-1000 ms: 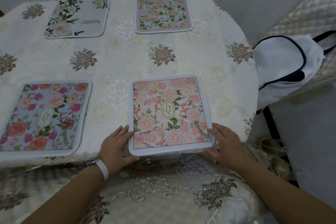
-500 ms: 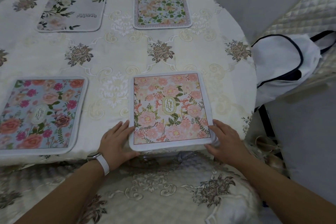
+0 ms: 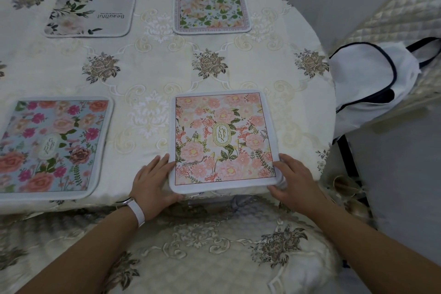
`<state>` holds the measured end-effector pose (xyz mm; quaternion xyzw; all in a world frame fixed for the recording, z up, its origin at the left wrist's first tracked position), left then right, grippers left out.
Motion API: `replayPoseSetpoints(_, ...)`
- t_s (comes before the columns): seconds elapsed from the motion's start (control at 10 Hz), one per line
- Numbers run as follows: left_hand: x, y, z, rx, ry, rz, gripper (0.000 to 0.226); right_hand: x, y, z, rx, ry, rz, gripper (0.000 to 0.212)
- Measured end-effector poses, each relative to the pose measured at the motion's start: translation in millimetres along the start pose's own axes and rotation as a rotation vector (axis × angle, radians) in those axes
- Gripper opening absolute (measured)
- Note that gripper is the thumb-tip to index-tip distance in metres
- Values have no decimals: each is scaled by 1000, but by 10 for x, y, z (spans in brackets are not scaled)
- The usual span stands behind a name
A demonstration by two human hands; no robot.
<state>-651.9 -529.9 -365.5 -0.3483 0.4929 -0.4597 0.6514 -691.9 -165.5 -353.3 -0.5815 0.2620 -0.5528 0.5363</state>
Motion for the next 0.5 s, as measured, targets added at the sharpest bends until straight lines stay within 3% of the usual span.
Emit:
replayPoseSetpoints(0.2,-53,-15,31,19,11,-1,101,21,-16,9,48,7,9,67)
replayPoseSetpoints(0.3,-87,-62,54,4,-5,115,103,44,-49,-18,106,41,-19,62)
replayPoseSetpoints(0.4,-149,-307,137,-121,-55,303,81,166,-185,-51,78,28,-76,55)
replayPoseSetpoints(0.5,-266,-628,159,-318,-31,311,54,421,-384,-132,-20,-34,-68,50)
Point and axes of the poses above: each hand's wrist, its own z-axis away from the middle knuckle, its own y-axis out of the palm, x = y × z, the point moved 7 cm from there along -z, towards the middle knuckle, and after that the axes turned 3 degrees about -y, right-handed, at the moved point
